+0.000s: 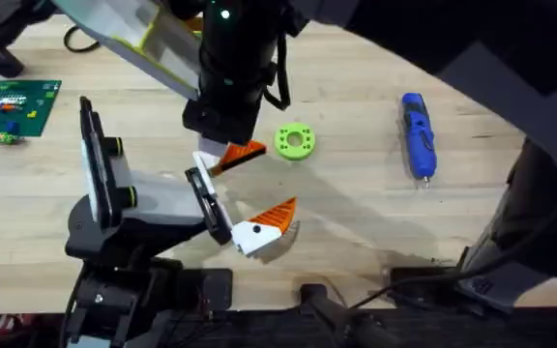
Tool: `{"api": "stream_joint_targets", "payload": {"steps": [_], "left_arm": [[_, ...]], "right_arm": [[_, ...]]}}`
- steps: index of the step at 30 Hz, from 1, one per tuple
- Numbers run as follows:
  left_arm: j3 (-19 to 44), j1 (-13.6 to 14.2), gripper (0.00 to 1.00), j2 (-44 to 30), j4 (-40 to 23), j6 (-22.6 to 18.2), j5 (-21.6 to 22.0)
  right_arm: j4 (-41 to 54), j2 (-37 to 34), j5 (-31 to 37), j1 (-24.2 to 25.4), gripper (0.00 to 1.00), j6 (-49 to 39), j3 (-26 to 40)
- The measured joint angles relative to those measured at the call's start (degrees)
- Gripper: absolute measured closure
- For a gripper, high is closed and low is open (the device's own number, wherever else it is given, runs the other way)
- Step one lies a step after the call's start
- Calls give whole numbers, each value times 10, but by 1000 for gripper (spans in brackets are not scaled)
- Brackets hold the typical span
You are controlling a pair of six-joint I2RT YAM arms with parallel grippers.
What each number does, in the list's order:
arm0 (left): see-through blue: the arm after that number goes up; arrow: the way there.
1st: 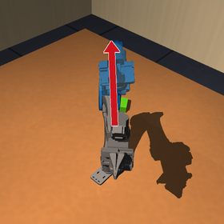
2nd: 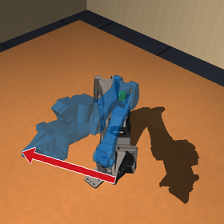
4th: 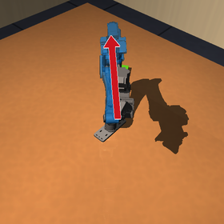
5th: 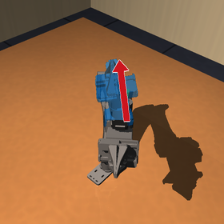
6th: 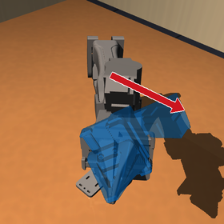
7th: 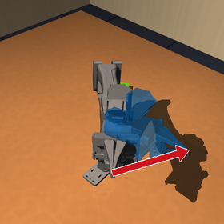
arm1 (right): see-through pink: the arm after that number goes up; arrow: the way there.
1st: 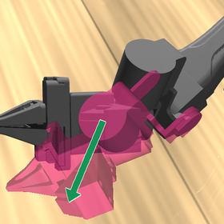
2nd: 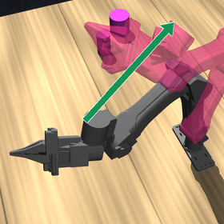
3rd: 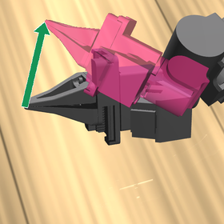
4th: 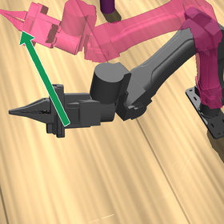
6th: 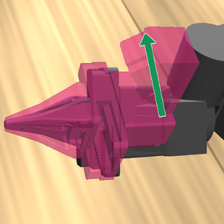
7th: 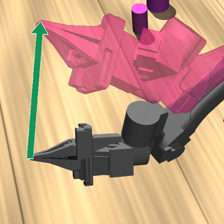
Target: Pick up the gripper from the table and insert it into the empty holder that is missing its gripper. Then pick up a screw, insert it into the mounting hole, and use the screwdriver to tighten it. Finally, clean up the table by picking up the vegetable and placing it into the bucket.
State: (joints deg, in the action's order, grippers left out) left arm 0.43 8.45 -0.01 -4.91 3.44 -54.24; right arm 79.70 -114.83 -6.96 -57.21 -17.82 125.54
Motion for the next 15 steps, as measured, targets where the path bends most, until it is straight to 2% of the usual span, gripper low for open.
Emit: {"api": "stream_joint_targets", "payload": {"steps": [15], "left_arm": [[0, 0, 14, 0, 0, 0, 0]], "right_arm": [[-2, 0, -14, 0, 998, 0, 1]]}}
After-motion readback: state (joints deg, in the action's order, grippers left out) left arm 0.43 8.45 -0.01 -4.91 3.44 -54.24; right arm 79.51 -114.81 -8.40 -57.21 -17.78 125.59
